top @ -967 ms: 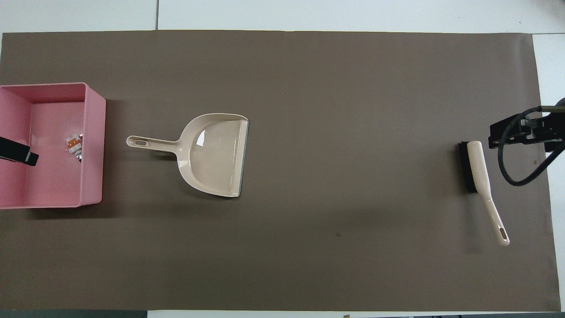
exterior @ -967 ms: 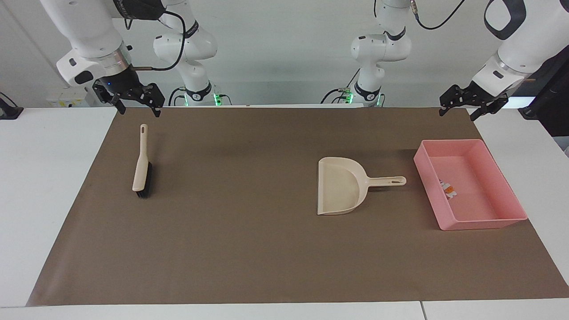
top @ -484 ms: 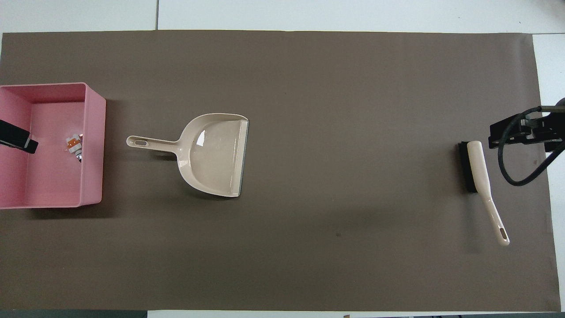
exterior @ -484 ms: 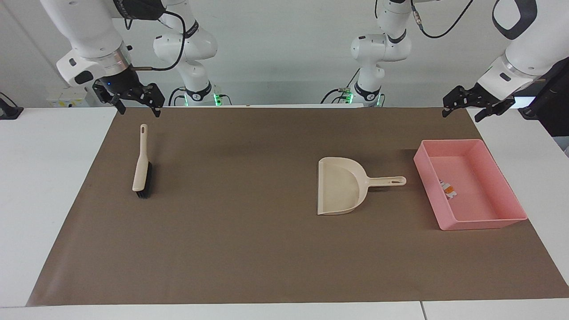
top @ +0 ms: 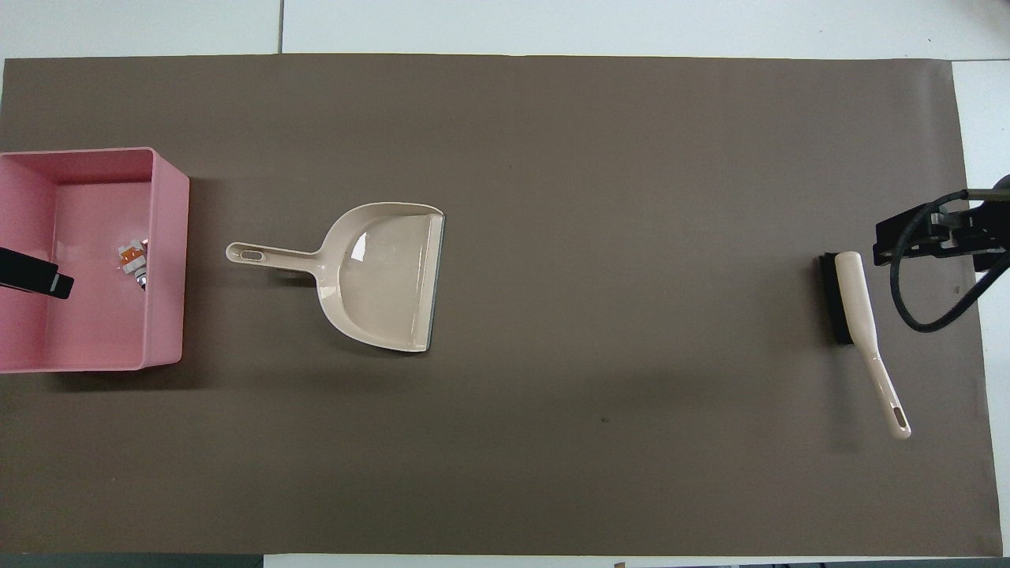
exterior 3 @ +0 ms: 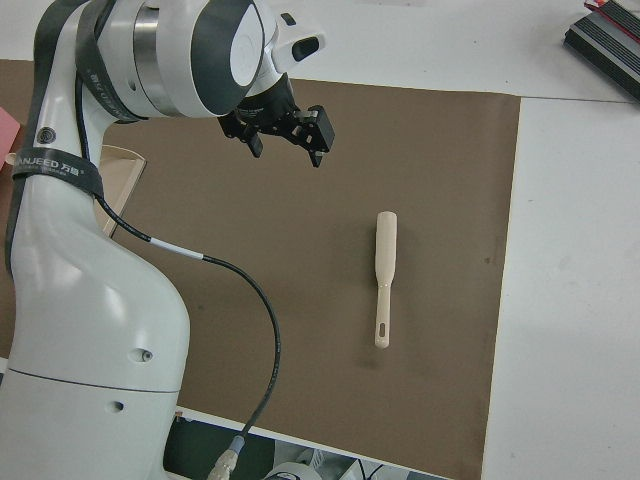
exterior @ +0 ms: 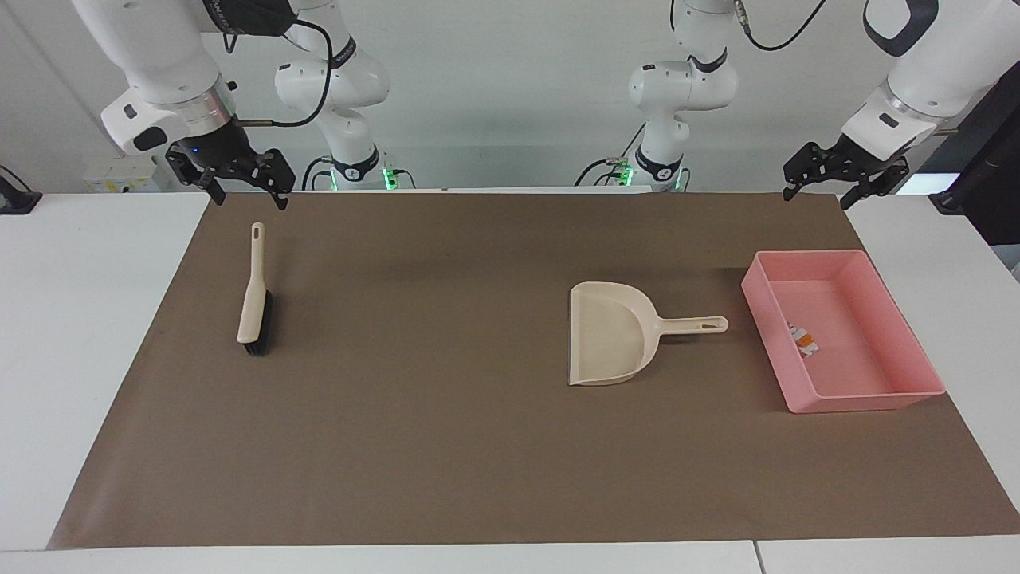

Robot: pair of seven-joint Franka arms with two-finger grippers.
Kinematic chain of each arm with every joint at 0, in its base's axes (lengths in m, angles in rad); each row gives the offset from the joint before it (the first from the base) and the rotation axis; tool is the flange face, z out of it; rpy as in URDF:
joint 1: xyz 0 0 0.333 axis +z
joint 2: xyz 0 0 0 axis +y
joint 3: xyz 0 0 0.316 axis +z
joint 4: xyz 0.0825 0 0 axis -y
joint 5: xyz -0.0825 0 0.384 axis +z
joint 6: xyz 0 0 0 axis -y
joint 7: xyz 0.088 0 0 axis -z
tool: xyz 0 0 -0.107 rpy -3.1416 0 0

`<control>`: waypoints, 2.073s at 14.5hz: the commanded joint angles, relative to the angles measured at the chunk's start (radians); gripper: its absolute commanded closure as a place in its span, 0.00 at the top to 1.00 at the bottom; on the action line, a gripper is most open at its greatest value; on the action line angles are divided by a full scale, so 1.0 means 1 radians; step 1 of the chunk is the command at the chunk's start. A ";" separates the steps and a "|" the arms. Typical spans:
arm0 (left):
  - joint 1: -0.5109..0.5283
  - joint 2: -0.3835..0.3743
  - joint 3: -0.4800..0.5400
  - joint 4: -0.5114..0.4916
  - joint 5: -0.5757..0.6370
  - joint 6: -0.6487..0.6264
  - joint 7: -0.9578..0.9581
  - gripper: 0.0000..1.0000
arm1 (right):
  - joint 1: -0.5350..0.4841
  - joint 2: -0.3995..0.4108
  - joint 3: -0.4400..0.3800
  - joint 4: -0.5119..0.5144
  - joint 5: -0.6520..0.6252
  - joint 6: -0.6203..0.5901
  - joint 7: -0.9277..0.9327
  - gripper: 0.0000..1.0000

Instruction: Clean e-waste and dump in bin

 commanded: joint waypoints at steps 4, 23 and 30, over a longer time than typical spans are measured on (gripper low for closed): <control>-0.009 -0.021 -0.001 -0.029 0.014 0.057 -0.055 0.99 | -0.008 -0.001 0.001 0.000 0.004 0.007 -0.010 0.99; -0.030 -0.030 -0.013 -0.044 0.060 0.080 -0.178 0.99 | -0.008 -0.001 0.001 0.000 0.004 0.007 -0.010 0.99; -0.029 -0.036 -0.016 -0.055 0.034 0.095 -0.178 0.99 | -0.008 -0.001 0.001 0.000 0.004 0.006 -0.010 0.99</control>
